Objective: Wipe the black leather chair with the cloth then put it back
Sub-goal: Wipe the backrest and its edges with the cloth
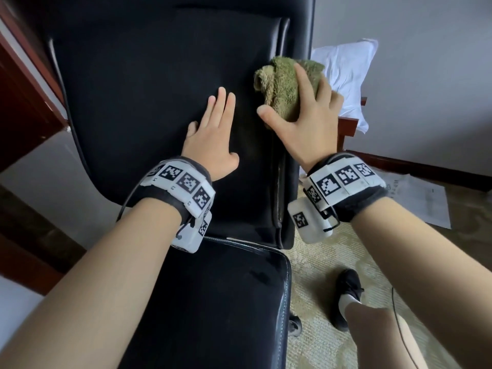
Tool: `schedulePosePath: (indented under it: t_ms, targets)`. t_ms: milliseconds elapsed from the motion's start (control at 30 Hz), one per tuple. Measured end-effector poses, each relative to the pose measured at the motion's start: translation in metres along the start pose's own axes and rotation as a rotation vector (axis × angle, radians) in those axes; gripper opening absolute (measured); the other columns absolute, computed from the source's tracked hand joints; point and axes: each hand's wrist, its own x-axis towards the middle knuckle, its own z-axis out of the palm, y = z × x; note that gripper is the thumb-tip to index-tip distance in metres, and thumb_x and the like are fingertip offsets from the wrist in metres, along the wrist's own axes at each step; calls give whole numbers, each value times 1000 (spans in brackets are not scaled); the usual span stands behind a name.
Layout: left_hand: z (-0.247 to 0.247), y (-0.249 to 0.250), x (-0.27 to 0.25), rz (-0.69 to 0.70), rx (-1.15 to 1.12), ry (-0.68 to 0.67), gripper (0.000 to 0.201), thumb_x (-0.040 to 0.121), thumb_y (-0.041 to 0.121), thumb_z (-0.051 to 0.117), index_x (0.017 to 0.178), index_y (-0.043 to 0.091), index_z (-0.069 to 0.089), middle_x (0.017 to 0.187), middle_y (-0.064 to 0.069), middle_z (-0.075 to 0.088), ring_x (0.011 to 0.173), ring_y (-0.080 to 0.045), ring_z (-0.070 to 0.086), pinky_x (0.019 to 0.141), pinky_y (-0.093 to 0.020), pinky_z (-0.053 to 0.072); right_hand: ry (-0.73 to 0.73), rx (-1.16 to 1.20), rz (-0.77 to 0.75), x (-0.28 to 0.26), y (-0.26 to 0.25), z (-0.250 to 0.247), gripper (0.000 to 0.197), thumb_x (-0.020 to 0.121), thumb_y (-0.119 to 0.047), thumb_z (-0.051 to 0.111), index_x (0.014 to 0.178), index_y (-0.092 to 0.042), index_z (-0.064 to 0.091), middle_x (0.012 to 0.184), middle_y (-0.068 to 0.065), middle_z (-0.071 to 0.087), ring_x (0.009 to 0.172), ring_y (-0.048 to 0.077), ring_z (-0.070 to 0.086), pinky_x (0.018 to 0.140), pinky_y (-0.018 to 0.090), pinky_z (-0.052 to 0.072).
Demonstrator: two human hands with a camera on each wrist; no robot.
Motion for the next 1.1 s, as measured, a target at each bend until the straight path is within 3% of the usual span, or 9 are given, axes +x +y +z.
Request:
schedulePosePath:
  t_ms: [100,167,267,367,567,700,767,933,1100]
  targets:
    - [1,2,0,-6,-5,18,96,83,15,58,149,19,-11,156,4,-19,144,-14,-11,113,-47,16,87,-133,14,8,-14,9,87,74,-70,53,143,-22,30,147,18,25,129,36,29,104,45,31]
    - [0,0,0,-7,-4,20,97,83,15,58,149,19,-12,156,4,-19,144,-13,-11,113,-47,17,86,-36,41,13,-19,15,79,79,-61,56,142,-22,30,145,19,26,127,35,32,98,43,36]
    - [-2,-2,0,3,7,13,97,82,12,57,149,19,-12,156,4,-19,144,-13,-11,114,-46,19,94,165,14,18,-9,14,62,84,-42,60,137,-19,37,135,17,36,122,31,38,95,33,33]
    - [-1,-2,-1,10,8,21,96,82,8,56,149,20,-12,156,5,-19,144,-13,-11,114,-44,21,135,203,-76,19,10,0,54,82,-28,60,131,-14,44,125,15,45,115,26,44,100,26,31]
    - [2,0,-1,2,-54,29,95,80,3,54,149,19,-11,156,6,-19,144,-14,-13,114,-45,20,248,237,13,4,48,-26,62,76,-25,65,133,-12,44,124,15,37,112,18,41,99,7,23]
    - [4,3,-3,-8,-66,45,96,80,4,55,149,19,-10,156,5,-17,144,-14,-13,114,-45,19,127,177,-114,0,35,-15,70,73,-45,69,132,-12,49,136,25,25,131,35,29,113,32,21]
    - [5,3,-3,-8,-68,59,96,80,5,56,149,19,-9,156,5,-16,144,-14,-13,114,-45,19,83,134,-212,2,22,-3,66,77,-47,68,129,-9,53,138,29,25,133,39,27,114,38,20]
    - [10,7,-2,-27,-79,74,95,82,12,57,149,18,-9,157,3,-16,144,-16,-12,114,-47,15,182,193,-247,-5,29,18,45,85,-31,62,121,-4,59,131,24,43,121,27,40,106,23,25]
    - [18,15,2,-53,-100,94,96,79,10,56,149,15,-10,156,-1,-17,144,-20,-14,114,-50,8,112,172,-354,-41,61,28,50,76,-7,67,124,-2,56,131,25,45,115,24,40,106,10,16]
